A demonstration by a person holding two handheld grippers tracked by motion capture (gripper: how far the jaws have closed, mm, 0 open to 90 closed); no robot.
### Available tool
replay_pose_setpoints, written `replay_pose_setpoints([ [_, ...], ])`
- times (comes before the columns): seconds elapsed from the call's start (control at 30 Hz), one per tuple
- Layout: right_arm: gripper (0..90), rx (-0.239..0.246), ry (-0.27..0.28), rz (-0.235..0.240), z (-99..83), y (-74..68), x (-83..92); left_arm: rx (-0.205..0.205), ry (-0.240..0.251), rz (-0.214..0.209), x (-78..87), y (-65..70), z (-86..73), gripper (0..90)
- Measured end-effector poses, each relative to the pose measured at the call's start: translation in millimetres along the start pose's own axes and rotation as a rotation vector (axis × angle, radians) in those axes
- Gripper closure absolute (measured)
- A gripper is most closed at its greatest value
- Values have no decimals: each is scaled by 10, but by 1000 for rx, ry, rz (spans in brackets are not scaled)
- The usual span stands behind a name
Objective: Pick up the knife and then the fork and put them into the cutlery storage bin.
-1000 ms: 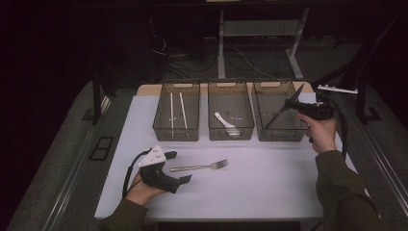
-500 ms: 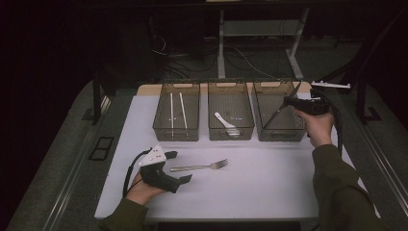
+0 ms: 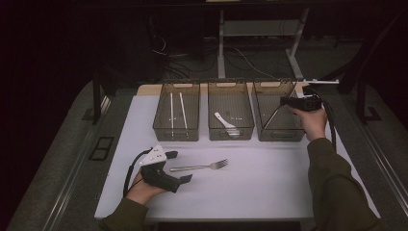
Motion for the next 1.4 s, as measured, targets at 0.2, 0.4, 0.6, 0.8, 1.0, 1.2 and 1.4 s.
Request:
replay_pose_setpoints([
  [0.2,711,28,-57,-19,-42,-38,-117,-3,1,-2,-3,1,4,0],
  [0.4,637,46,-76,-24,-48,-81,-143,-6,1,-3,-1,5,9,0],
  [0.6,514,47,-69,-45,-43,-49,-138,-7,1,-3,-1,5,11,0],
  [0.8,429,87,-55,-87,-32,-45,-125,-7,1,-3,-3,4,11,0],
  [1.0,345,114,-25,-119,9,-13,-78,-8,2,-3,-1,5,13,0],
  [1.2,341,93,-4,-106,63,9,9,-7,2,-4,-8,9,16,0],
  [1.4,337,96,7,-84,63,-14,58,-7,2,-2,-7,15,17,0],
])
Point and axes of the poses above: each handheld gripper's, and its own axes: x roughly backward along the jaws, z roughly out of its top, y roughly to its right, the point moved 9 cm from there along -x, roughly forward along the jaws, and after that the axes turned 15 degrees about -z, right-handed, at the moved point
